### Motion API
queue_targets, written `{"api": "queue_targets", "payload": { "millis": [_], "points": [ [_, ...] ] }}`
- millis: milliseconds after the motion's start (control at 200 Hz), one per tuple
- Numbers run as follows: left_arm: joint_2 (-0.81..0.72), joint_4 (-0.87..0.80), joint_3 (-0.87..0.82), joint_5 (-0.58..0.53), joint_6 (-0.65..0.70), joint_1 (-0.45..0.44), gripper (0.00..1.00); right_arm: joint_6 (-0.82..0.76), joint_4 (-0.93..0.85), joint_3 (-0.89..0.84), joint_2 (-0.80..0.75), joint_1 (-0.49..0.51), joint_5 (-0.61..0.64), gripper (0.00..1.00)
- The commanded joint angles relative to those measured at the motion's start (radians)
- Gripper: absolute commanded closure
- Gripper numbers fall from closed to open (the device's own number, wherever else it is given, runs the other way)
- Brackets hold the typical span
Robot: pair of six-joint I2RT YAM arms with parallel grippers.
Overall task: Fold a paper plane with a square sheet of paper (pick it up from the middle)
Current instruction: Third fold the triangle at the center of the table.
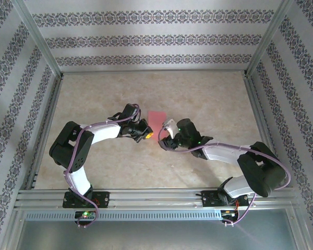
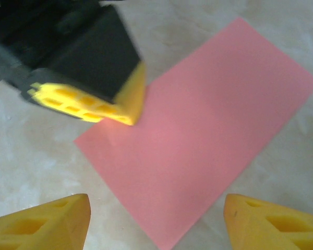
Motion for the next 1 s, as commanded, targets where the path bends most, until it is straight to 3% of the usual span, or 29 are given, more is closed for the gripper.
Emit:
{"api": "queue_targets", "payload": {
  "millis": [0,290,499,774,884,994],
  "points": [
    [-0.028,0.008,0.021,0.013,-0.078,0.01,1.0,-0.166,0.157,-0.028,0.036,0.044,0.063,0.32],
    [-0.029,0.013,0.014,0.023,-0.097,0.01,1.0,-0.244,0.263,0.004,0.178,0.108,0.144,0.39],
    [-0.027,0.033,0.002,0.029,-0.115,0.01,1.0,-0.266,0.318,0.02,0.239,0.118,0.201,0.51],
    [-0.025,0.026,-0.001,0.028,-0.114,0.01,1.0,-0.286,0.337,0.012,0.249,0.12,0.186,0.67],
    [-0.034,-0.002,-0.002,0.012,-0.101,0.019,0.94,-0.283,0.336,0.001,0.242,0.12,0.157,0.78],
    [-0.073,-0.053,-0.025,-0.037,-0.086,0.043,0.74,-0.269,0.323,-0.015,0.231,0.12,0.112,0.85]
  ]
}}
